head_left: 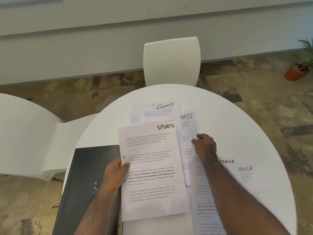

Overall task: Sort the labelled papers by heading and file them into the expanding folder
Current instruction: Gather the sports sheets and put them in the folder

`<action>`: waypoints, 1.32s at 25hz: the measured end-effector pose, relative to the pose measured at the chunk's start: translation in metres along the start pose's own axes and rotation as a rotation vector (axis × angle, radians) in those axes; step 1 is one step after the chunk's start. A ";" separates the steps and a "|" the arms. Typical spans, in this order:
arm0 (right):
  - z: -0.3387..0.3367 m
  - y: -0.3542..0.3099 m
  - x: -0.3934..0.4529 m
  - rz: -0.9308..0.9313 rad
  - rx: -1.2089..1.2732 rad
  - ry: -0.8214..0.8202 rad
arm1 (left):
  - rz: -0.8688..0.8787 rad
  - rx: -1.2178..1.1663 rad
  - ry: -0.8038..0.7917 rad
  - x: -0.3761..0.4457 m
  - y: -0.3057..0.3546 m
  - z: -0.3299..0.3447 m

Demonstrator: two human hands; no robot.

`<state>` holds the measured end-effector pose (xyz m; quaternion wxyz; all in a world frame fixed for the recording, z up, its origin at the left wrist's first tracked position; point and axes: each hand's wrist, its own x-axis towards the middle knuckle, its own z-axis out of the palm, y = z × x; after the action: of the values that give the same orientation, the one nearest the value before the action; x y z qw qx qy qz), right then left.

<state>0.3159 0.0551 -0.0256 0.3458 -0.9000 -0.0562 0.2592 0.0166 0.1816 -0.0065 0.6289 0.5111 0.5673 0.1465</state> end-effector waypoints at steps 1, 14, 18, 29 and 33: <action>-0.005 0.001 -0.001 -0.023 0.013 0.036 | -0.001 0.004 0.001 0.002 0.000 0.000; -0.089 0.000 0.009 -0.268 0.364 0.612 | -0.013 0.004 0.000 0.011 -0.007 0.004; -0.124 0.003 0.025 -0.209 0.619 0.741 | -0.010 -0.008 0.008 0.008 -0.004 0.001; -0.089 0.064 0.019 -0.059 0.354 0.371 | -0.023 -0.148 0.042 0.011 -0.001 -0.033; -0.059 0.088 0.004 0.023 0.239 0.246 | -0.025 -0.139 0.039 0.010 -0.002 -0.032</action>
<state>0.3424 -0.0449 -0.0477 0.4518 -0.8779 0.0282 0.1559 -0.0090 0.2031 -0.0084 0.6535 0.4563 0.5740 0.1876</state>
